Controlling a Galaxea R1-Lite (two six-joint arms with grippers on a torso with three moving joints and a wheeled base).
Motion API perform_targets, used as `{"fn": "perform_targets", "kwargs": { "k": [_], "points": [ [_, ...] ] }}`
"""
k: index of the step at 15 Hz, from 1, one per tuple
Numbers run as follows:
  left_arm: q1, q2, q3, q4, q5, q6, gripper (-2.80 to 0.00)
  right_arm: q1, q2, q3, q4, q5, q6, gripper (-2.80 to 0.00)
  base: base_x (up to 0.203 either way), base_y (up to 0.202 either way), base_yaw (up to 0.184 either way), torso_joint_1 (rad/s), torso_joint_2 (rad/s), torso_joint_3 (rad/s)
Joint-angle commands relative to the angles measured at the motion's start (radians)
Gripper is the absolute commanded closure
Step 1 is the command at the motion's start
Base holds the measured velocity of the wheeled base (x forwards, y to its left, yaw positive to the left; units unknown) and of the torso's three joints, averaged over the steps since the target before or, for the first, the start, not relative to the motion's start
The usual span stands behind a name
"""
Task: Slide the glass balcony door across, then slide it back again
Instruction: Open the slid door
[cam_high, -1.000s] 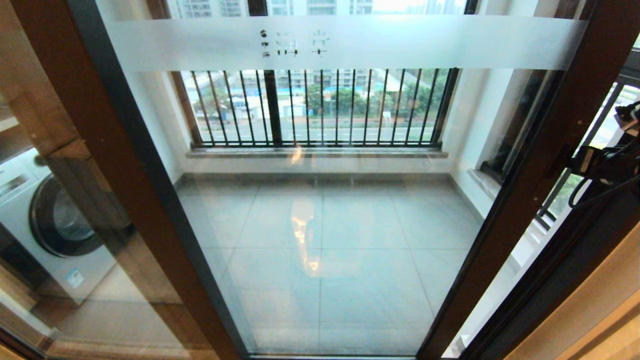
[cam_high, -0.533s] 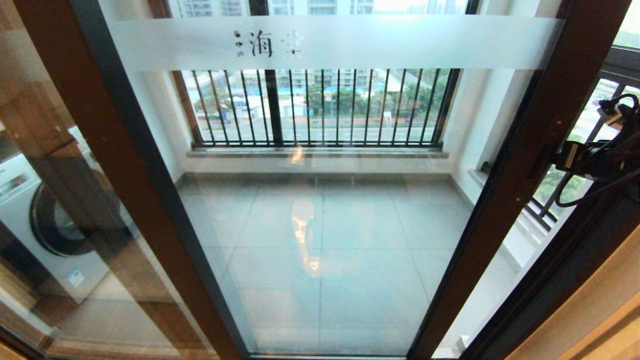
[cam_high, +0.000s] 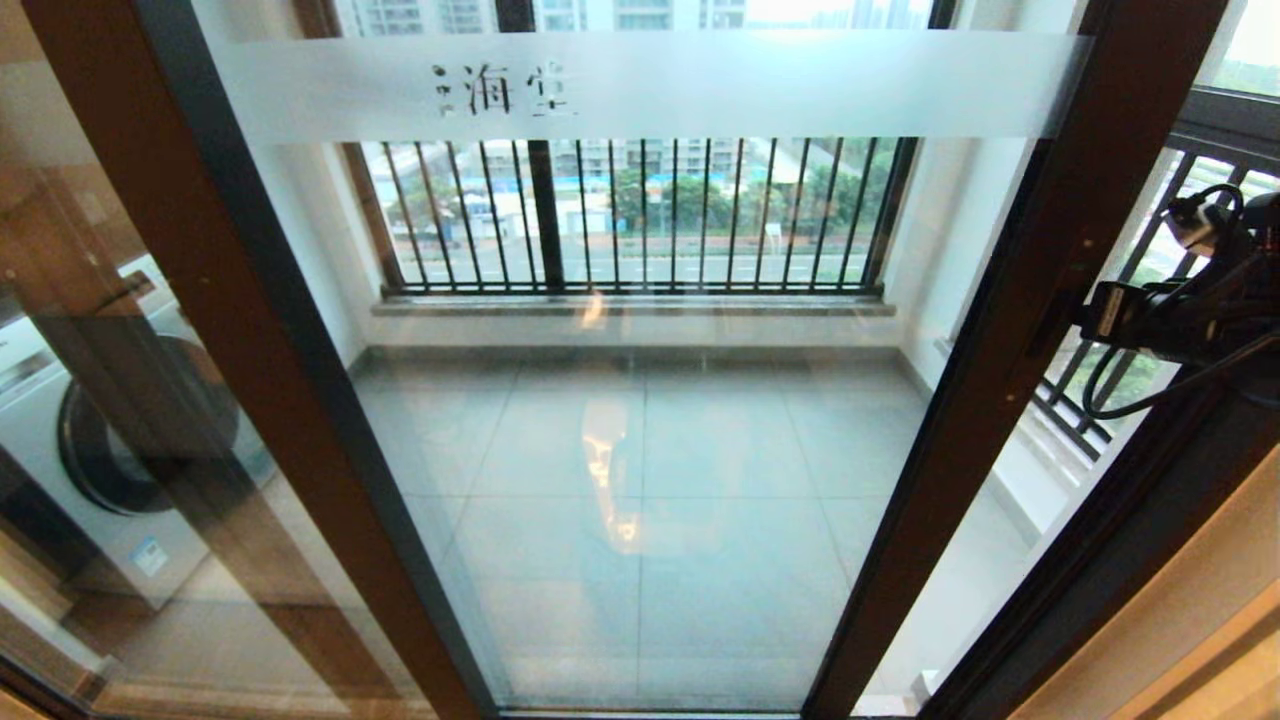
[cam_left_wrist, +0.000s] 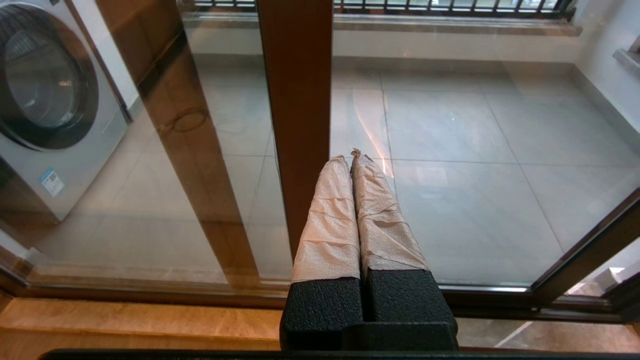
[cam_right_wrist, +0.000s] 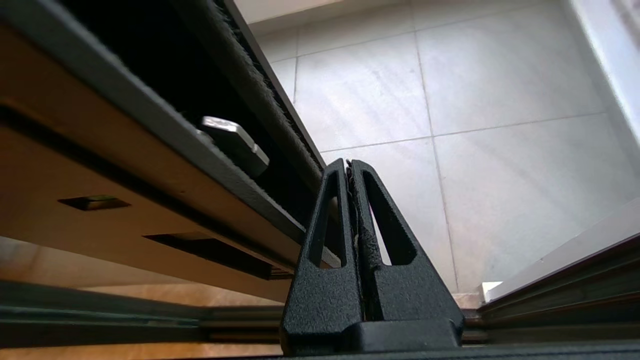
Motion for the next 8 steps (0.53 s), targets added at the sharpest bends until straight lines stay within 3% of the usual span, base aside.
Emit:
{"fn": "perform_targets", "kwargs": {
  "k": [1,8],
  "points": [
    [0.0,0.0,0.0,0.001,0.0,0.0,0.0,0.039,-0.005,0.014,-0.026,-0.016,0.001,0.0,0.0,0.0,0.0,0.0,0.0,0.0],
    [0.0,0.0,0.0,0.001,0.0,0.0,0.0,0.081,-0.023,0.023,-0.033,-0.022,0.016,0.0,0.0,0.0,0.0,0.0,0.0,0.0]
  ]
}}
